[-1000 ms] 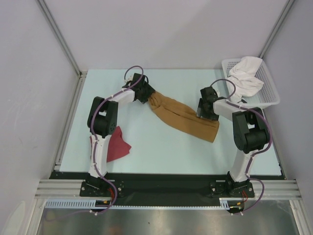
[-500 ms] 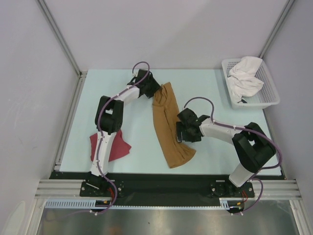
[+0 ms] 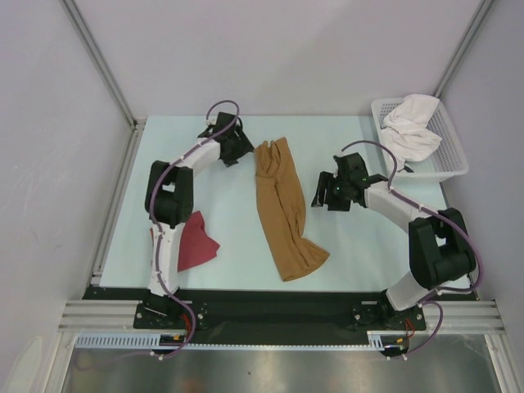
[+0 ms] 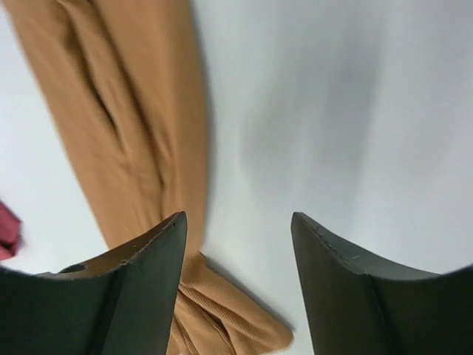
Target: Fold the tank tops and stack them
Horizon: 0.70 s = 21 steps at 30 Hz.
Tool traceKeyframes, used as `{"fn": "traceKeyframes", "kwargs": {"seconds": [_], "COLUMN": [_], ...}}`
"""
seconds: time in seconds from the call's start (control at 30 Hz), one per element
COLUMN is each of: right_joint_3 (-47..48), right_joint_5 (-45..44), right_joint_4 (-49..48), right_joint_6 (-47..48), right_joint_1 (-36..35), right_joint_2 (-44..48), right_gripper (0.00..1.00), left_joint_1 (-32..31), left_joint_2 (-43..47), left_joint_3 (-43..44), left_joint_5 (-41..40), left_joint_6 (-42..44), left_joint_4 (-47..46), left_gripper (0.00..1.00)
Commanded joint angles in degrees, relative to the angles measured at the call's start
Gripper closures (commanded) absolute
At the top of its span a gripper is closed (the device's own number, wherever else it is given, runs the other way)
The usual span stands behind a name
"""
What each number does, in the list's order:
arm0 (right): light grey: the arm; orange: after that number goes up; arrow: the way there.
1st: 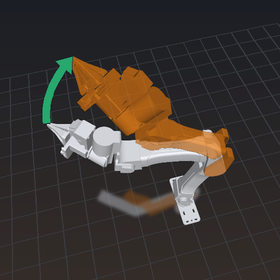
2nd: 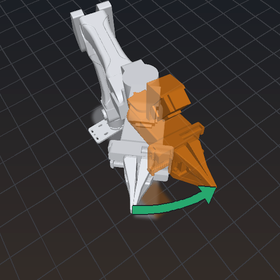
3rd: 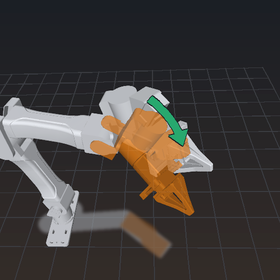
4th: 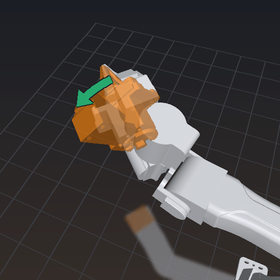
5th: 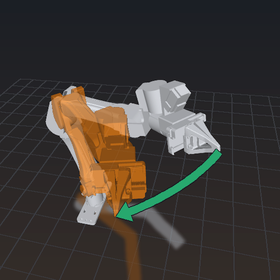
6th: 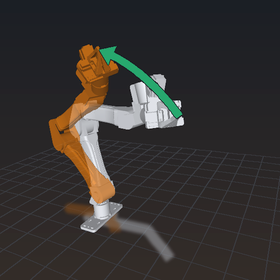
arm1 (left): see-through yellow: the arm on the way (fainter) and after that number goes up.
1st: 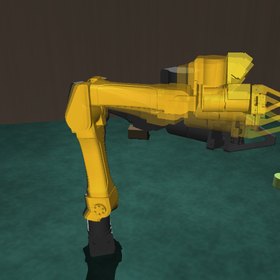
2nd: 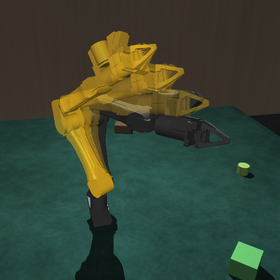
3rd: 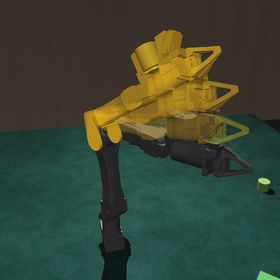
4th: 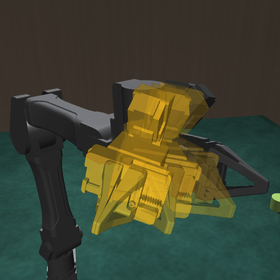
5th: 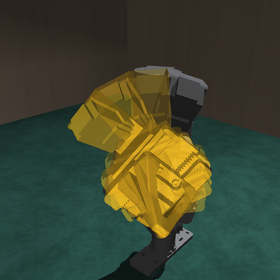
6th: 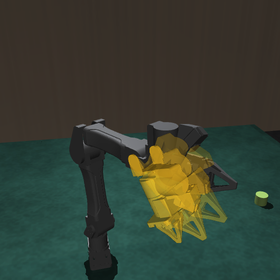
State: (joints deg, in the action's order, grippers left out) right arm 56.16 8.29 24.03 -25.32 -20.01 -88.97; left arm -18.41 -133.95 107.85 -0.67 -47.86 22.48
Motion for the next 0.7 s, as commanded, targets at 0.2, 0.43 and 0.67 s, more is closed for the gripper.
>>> {"fn": "traceKeyframes", "kwargs": {"seconds": [0.2,0.43,0.67], "right_joint_3": [12.3,22.2,29.9], "right_joint_5": [22.4,27.5,26.2], "right_joint_4": [-16.9,-17.1,-15.8], "right_joint_6": [2.3,0.4,-0.6], "right_joint_1": [7.7,7.7,7.1], "right_joint_2": [-17.4,-29.5,-35.8], "right_gripper": [0.41,0.42,0.39], "left_joint_1": [3.9,2.8,0.1], "left_joint_2": [16.9,30.4,40.8], "left_joint_3": [-10.6,-35.1,-47.6], "left_joint_5": [-4.1,3.7,3.7], "left_joint_6": [8.5,9.0,9.8], "left_joint_4": [3.6,-7.4,-9.5], "left_gripper": [0.28,0.31,0.32]}}
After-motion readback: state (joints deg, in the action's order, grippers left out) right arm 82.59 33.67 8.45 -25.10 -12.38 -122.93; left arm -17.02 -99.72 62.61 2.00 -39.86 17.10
